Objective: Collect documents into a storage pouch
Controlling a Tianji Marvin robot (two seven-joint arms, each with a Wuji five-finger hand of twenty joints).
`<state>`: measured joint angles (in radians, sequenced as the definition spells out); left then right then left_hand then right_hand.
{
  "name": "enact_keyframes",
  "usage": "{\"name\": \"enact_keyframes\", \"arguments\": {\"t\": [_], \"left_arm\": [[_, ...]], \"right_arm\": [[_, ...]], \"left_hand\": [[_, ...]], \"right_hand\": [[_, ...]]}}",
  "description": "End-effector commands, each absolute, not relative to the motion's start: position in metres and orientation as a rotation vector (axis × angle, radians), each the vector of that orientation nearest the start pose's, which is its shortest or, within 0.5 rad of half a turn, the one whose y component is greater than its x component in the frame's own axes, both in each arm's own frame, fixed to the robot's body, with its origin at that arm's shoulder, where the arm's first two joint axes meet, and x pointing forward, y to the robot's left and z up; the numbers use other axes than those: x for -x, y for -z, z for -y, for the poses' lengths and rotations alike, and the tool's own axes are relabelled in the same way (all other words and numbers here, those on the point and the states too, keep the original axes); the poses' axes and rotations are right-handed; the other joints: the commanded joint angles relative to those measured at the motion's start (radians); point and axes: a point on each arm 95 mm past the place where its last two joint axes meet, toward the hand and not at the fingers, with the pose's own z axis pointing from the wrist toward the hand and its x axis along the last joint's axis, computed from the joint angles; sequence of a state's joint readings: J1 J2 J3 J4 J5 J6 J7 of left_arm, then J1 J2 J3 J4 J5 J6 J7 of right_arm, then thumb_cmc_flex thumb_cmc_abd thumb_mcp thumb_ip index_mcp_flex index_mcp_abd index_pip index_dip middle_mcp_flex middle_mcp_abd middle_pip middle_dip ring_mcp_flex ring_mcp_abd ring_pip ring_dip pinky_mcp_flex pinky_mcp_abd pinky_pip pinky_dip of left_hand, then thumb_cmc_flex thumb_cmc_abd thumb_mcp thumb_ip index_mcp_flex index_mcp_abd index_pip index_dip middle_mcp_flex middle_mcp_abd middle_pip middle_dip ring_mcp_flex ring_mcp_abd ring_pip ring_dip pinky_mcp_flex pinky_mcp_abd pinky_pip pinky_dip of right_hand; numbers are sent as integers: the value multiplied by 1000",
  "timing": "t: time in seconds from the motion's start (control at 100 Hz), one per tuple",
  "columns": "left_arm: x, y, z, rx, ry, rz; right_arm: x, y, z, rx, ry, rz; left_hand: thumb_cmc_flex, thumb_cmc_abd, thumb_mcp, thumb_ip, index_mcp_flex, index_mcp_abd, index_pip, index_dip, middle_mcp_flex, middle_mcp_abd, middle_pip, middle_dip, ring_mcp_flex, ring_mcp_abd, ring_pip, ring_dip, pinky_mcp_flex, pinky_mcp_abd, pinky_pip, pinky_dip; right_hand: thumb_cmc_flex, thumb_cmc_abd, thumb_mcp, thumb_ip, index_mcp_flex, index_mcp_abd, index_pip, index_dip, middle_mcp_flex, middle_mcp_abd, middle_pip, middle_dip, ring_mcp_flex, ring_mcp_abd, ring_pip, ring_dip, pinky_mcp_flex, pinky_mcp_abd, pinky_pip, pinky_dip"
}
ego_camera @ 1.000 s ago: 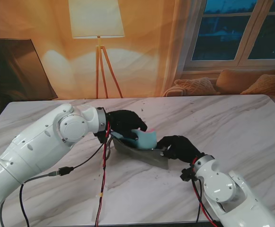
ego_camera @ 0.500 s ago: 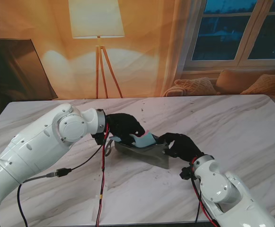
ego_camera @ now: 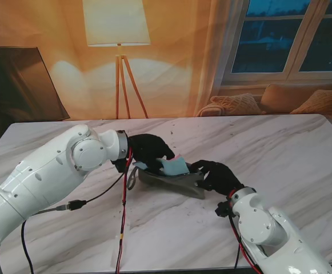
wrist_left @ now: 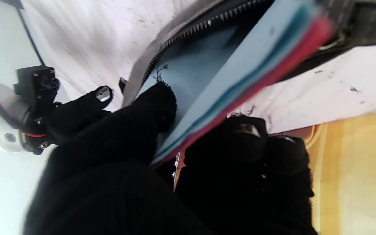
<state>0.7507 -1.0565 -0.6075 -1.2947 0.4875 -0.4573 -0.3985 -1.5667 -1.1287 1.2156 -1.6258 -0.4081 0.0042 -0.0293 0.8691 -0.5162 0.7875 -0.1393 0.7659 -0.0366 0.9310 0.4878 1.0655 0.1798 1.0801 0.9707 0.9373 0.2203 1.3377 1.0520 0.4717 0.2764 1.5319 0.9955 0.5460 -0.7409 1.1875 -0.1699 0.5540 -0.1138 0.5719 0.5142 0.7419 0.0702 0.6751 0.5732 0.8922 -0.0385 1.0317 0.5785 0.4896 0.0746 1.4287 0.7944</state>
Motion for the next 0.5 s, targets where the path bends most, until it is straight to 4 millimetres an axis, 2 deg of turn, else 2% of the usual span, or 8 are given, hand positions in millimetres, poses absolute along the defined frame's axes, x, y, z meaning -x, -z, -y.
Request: {"name": "enact_keyframes", "arguments": {"t": [0.0,0.05,0.08,0.19,0.23,0.37,0.4,0.49], "left_arm": [[-505,222,116,774,1694,-2337],[-506,222,117,767,1699,-2325],[-506,221,118,766,1703,-2318],[-507,221,121,775,1708,-2325],[-507,221,122,781,1701,-2339],[-507,223,123,775,1656,-2387],[-508,223,124,784,1647,-2396],[-509,225,124,806,1631,-2412]], "right_arm": [[-400,319,-14,2181,2305,1414],[-400,318,-15,2177,2307,1405],[-400,318,-15,2176,2306,1396],[-399,318,-17,2179,2311,1345],[-399,318,-18,2181,2315,1330],[-399,317,-19,2184,2335,1293],[-400,317,-19,2186,2338,1287],[-400,317,-18,2194,2334,1269]], "left_hand": [[40,42,8,-4,24,-11,30,-17,-16,12,0,-21,-13,7,10,1,-4,-27,11,22],[34,40,12,-5,21,-3,24,-28,-15,15,5,-21,-10,9,18,2,-1,-24,14,22],[27,39,16,-6,20,4,19,-38,-14,13,8,-22,-8,7,21,2,0,-24,17,22],[28,36,23,-10,29,7,22,-47,-9,18,22,-20,0,7,37,4,7,-19,25,26],[32,39,23,-11,32,5,30,-44,-11,20,27,-18,0,5,43,6,6,-17,26,27],[32,43,31,8,18,-19,93,20,-3,17,74,10,28,-27,93,19,28,-25,52,41],[31,41,38,13,17,-17,103,37,-1,18,83,15,34,-31,104,21,33,-24,59,45],[28,38,48,21,15,-12,106,60,1,24,96,23,42,-32,121,24,40,-22,68,53]], "right_hand": [[57,-33,68,-50,94,48,52,19,84,7,28,38,63,1,52,-49,46,-6,49,-14],[112,-36,55,-81,141,49,69,18,135,14,20,52,96,8,57,-72,93,7,38,-39],[144,-35,44,-90,155,48,100,-26,163,20,6,65,114,11,63,-88,117,15,32,-70],[210,-22,18,-96,204,42,202,-86,237,35,-4,65,167,11,56,-108,177,27,18,-108],[224,-14,12,-92,215,36,267,-133,262,39,-6,64,186,10,52,-115,197,30,18,-126],[234,-3,6,-91,255,32,340,-157,308,46,5,51,237,1,39,-128,251,34,15,-149],[225,-5,5,-93,252,30,371,-183,309,49,7,47,242,0,32,-128,254,35,16,-162],[173,-24,2,-97,227,33,368,-193,282,48,1,47,230,5,29,-123,241,40,11,-168]]}}
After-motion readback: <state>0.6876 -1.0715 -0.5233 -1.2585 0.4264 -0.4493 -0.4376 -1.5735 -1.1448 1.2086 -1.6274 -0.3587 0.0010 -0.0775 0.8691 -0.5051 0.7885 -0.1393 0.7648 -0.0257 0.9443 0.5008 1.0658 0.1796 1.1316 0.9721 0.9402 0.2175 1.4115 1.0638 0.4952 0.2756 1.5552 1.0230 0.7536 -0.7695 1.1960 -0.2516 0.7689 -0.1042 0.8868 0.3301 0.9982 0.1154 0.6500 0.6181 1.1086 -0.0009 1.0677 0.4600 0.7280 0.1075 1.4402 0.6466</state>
